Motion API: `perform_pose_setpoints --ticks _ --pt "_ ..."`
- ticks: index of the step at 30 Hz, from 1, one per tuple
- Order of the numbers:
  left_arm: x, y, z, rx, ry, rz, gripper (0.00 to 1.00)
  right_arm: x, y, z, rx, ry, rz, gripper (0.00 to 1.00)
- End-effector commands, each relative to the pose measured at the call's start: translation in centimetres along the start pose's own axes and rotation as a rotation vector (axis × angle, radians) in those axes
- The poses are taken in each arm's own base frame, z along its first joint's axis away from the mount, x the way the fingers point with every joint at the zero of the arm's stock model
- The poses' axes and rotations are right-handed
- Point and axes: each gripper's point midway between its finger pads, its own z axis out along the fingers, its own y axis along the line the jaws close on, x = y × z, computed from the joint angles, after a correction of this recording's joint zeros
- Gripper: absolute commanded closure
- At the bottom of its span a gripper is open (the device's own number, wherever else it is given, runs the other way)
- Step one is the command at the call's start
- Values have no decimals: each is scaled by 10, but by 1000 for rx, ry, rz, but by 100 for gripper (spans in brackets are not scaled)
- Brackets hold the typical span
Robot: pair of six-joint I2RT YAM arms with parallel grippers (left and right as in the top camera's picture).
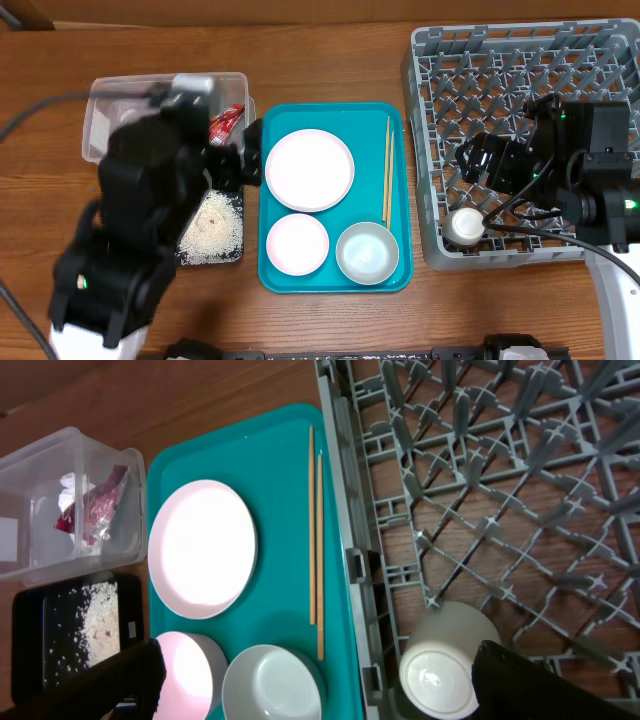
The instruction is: Sort waste into correct bins and load items into the dishwasher
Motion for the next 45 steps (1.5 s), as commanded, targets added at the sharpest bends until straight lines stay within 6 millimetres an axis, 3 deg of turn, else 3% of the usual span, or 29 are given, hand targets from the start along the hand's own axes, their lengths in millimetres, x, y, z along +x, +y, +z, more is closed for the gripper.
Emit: perform_pose_setpoints --ticks 1,14,26,36,45 --pt "37 11 10 14 -30 18 0 -4 0 -3 6 -19 -5 0" --pt "123 32 -8 50 -347 -5 0 -4 0 -3 6 -19 -5 0" --pt "173 31 -3 90 -464 3 0 -4 0 -3 6 -19 -5 0" --pt "220 33 33 104 -375 -19 0 -4 0 -3 6 -19 -5 0" --pt "220 33 33 104 -375 -20 0 -4 0 -3 6 -19 -5 0"
